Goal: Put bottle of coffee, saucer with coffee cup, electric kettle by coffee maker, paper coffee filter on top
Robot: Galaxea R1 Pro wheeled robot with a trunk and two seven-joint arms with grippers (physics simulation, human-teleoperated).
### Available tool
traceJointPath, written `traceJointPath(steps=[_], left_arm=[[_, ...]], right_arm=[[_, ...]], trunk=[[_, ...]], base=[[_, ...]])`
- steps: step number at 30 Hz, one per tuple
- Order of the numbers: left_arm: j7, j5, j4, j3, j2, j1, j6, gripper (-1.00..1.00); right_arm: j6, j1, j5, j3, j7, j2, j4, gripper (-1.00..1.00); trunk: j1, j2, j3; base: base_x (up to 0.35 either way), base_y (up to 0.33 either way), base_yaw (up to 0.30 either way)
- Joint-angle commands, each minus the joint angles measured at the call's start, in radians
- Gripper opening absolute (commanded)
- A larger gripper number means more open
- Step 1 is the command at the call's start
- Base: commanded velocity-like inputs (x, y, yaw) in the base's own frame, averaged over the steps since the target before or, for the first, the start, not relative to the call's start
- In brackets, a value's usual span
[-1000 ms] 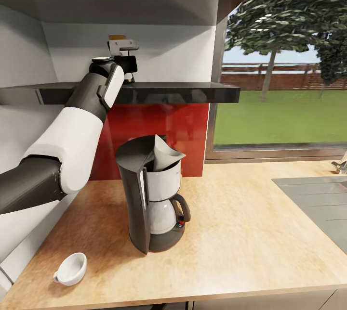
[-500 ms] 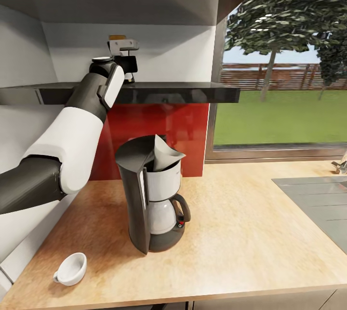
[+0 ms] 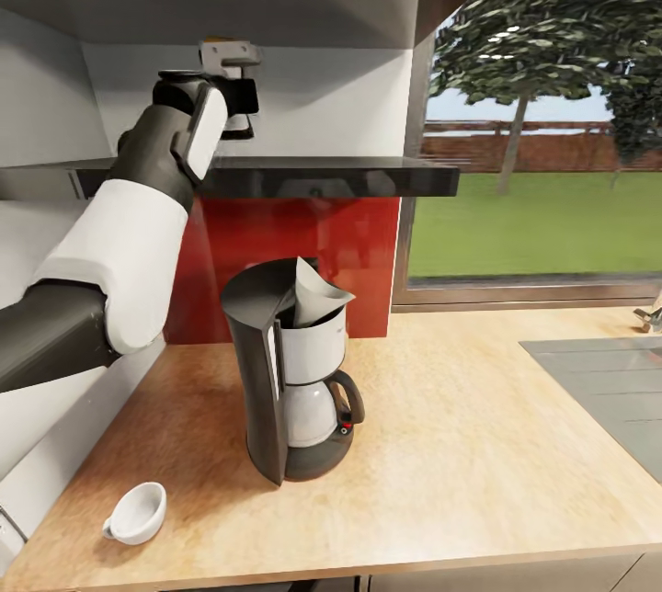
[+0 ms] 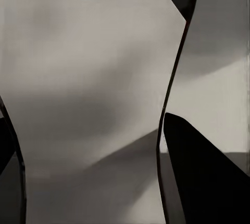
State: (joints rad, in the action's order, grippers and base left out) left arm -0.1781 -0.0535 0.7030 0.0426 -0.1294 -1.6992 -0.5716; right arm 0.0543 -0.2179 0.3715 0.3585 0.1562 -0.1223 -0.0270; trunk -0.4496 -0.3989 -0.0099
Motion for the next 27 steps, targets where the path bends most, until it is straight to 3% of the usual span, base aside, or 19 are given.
traceJointPath(steps=[1,6,17,27], left_arm=[[-0.005,-0.004,0.025,0.003,0.001,-0.003,-0.028,-1.00],[-0.003,-0.004,0.085,0.003,0.002,-0.002,-0.072,-1.00],[-0.003,0.001,0.140,0.014,0.001,0.007,-0.079,-1.00],[-0.003,0.006,0.142,0.014,0.001,0.007,-0.079,-1.00]], right_arm=[[0.005,0.000,0.010,0.008,0.002,-0.001,-0.002,1.00],[0.005,0.000,0.010,0.008,0.002,0.000,-0.002,1.00],[0.004,0.000,0.011,0.008,0.003,0.000,-0.003,1.00],[0.001,0.000,0.011,0.008,0.003,0.000,-0.004,1.00]], trunk=[[0.000,-0.001,-0.001],[0.000,-0.001,-0.001],[0.000,-0.001,-0.001],[0.000,-0.001,-0.001]], base=[[0.000,0.000,0.147],[0.000,0.000,0.213],[-0.003,0.000,0.036],[-0.280,0.000,0.000]])
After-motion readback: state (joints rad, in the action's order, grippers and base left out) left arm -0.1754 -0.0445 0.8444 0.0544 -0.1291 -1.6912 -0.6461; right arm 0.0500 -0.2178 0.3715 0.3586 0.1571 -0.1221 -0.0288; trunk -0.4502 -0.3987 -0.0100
